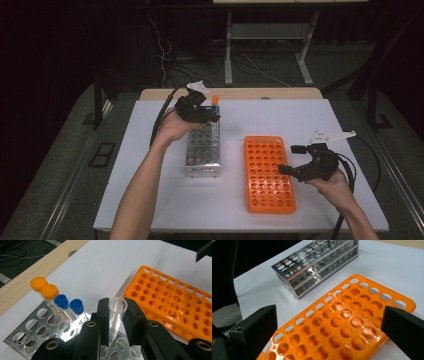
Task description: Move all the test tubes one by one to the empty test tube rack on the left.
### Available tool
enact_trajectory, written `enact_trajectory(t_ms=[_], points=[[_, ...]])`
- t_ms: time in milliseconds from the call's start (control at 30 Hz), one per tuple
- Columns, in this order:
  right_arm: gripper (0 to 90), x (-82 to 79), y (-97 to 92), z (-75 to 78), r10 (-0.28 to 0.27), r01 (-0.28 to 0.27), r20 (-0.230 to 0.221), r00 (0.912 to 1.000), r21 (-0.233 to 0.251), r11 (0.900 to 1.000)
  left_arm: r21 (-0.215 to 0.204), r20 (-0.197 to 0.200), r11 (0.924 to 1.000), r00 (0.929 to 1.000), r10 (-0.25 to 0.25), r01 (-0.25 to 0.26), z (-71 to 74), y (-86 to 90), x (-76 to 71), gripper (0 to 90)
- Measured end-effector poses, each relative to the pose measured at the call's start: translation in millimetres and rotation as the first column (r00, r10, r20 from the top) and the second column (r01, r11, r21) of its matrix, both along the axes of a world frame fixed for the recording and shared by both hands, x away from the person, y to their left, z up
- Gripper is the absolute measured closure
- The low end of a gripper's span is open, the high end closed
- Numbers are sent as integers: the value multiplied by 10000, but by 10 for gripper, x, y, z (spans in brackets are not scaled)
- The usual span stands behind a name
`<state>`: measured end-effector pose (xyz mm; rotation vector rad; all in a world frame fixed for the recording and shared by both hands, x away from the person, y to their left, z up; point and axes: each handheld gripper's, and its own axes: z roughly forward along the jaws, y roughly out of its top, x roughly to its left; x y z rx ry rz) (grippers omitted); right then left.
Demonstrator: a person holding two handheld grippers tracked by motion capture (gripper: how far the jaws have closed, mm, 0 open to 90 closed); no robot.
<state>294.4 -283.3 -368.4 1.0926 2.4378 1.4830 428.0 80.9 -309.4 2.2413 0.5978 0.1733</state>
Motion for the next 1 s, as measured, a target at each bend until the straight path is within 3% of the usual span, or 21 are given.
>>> enact_trajectory(t_ms=[733, 800, 1000], points=[[2, -27, -30, -2, 37, -38, 81, 10000, 138, 9999, -96, -391, 9998, 9991, 176, -180, -281, 29, 18, 742], [2, -25, -32, -4, 35, -36, 65, 10000, 135, 9999, -313, -564, 9993, 9983, 176, -194, -277, 36, 21, 695], [2, -27, -32, -12, 31, -32, 48, 10000, 119, 9999, -462, -721, 9987, 9973, 169, -202, -229, 59, -7, 621]])
